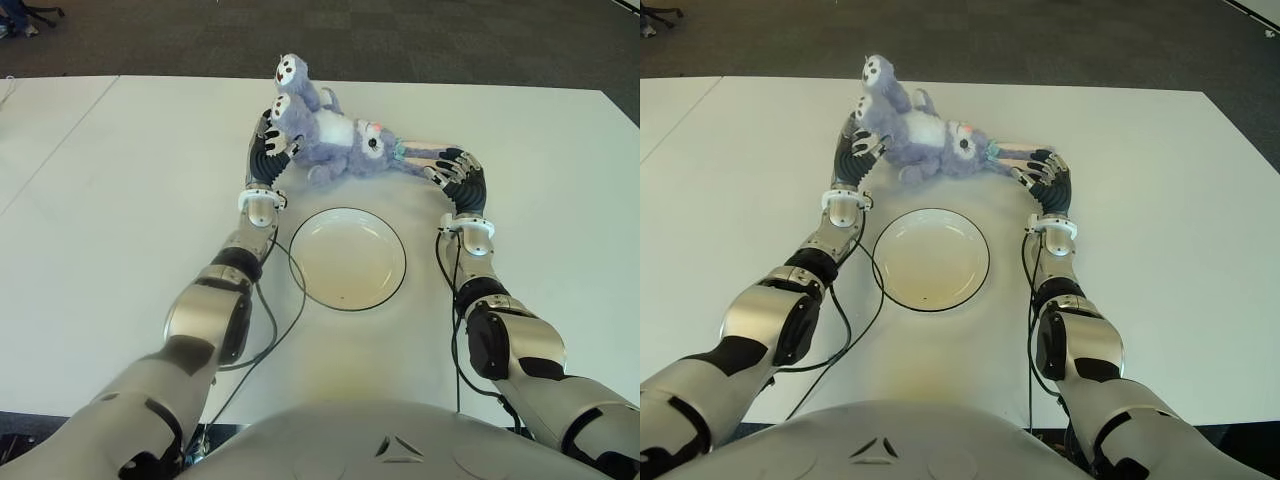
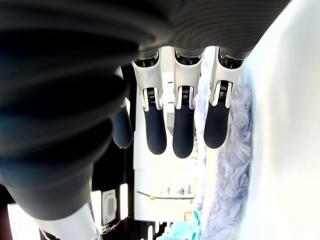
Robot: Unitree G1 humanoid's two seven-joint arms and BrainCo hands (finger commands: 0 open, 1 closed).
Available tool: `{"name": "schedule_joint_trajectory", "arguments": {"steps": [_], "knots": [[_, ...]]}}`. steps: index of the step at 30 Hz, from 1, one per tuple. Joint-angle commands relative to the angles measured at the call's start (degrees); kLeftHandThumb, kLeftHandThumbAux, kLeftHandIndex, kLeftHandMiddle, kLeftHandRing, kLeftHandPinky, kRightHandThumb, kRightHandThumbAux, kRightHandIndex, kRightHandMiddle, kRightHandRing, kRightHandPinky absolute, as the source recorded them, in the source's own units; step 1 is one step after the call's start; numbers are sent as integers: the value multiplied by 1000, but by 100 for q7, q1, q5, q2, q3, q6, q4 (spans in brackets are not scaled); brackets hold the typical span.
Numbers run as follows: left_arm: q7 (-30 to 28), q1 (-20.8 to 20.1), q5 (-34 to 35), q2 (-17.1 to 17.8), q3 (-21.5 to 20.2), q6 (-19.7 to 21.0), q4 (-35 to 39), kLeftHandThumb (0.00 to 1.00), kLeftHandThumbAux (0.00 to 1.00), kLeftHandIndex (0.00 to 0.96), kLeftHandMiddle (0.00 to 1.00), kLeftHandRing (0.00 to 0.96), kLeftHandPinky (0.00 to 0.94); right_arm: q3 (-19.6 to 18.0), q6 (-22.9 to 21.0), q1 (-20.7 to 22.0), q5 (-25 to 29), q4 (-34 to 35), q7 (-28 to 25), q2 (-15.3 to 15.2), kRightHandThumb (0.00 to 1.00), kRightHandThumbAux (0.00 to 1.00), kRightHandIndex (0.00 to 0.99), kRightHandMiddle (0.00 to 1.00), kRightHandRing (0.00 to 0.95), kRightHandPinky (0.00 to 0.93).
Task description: Put the doll into the plate.
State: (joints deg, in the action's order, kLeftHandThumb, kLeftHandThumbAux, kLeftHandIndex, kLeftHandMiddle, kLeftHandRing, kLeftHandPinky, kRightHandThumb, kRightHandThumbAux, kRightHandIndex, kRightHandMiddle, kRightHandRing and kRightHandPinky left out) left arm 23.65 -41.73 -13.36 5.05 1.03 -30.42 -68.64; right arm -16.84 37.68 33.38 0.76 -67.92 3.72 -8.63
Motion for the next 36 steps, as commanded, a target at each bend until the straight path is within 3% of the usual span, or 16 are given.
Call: {"name": "schedule_joint_trajectory", "arguments": {"steps": [1,12,15,17,26,28,36], "knots": [[198,-449,-78,4,32,429,-270,212,571,40,174,211,236,-63,-284,-1475,40,-880,84,561,139,837,275,293,300,314],[334,-687,-176,-22,134,593,-361,225,578,48,186,226,258,-74,-310,-1468,62,-880,39,562,107,820,267,296,298,302],[314,-748,-183,-24,149,640,-405,225,573,49,189,233,268,-81,-254,-1470,68,-875,35,571,126,832,283,304,310,346],[271,-773,-182,-20,156,649,-428,222,557,50,191,237,269,-70,-266,-1474,59,-875,38,570,128,828,286,306,309,318],[150,-793,-185,-81,196,582,-434,213,544,59,188,231,258,-4,-206,-1498,-27,-873,186,573,164,838,285,304,306,321],[148,-774,-198,-139,223,541,-412,212,548,63,196,243,287,-28,-194,-1498,0,-872,162,582,173,853,297,312,319,363],[-32,-705,-133,-213,276,393,-379,229,562,70,198,240,246,-38,-211,-1491,16,-873,121,590,157,849,293,312,320,325]]}}
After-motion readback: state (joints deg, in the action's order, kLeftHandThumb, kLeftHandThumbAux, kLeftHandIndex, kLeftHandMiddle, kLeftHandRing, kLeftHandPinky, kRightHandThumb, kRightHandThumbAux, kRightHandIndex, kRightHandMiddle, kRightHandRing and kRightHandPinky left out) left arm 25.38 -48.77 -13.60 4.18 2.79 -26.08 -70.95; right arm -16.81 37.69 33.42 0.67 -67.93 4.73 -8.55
